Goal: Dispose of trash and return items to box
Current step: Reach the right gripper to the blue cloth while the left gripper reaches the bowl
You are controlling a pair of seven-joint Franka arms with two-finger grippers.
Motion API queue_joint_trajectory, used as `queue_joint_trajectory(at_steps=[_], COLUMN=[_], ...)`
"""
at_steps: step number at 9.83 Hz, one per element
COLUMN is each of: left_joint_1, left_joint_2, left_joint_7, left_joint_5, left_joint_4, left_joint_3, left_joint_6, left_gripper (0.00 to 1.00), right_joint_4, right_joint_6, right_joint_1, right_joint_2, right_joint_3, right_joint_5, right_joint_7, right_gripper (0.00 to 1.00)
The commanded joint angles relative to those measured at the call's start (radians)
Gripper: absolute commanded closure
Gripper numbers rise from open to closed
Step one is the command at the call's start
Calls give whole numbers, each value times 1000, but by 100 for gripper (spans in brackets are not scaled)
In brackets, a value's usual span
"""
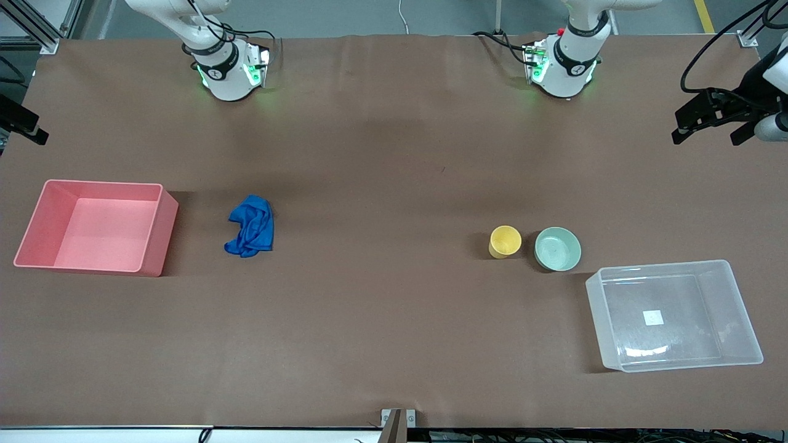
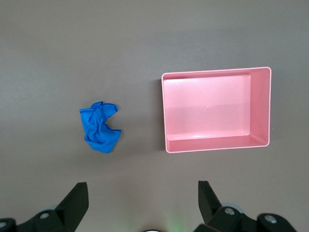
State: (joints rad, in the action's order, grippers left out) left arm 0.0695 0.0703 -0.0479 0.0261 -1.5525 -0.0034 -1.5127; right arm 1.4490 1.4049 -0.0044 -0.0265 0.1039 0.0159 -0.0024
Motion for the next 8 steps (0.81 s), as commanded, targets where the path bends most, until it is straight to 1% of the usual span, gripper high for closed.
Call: queue_joint_trajectory(at_steps=[1, 3, 5, 6, 7, 8], left_joint_1=[1, 7, 1, -2, -2, -2], left_joint_2=[-3, -33, -56, -57, -67, -70], left_joint_7=[-7, -7, -3, 17, 17, 17], left_joint_5=[-3, -5, -3, -2, -2, -2], left_joint_4=[-34, -5, -1, -18, -55, -117], left_joint_3=[0, 0, 0, 2, 2, 3], left_joint_6=[-20, -18, -27, -47, -91, -160], left_gripper=[0, 0, 0, 0, 1, 1], right_joint_4=[-7, -7, -7, -7, -5, 26], right_joint_6=[-6, -6, -3, 0, 0, 5], right_joint_1=[-11, -11, -11, -12, -12, -2], right_joint_2=[0, 0, 0, 0, 7, 19], right_joint_3=[-9, -9, -9, -12, -24, -58], right_joint_5=[10, 9, 7, 3, 1, -1], right_joint_7=[-8, -8, -5, -4, -4, 5], right_gripper=[0, 0, 0, 0, 0, 0])
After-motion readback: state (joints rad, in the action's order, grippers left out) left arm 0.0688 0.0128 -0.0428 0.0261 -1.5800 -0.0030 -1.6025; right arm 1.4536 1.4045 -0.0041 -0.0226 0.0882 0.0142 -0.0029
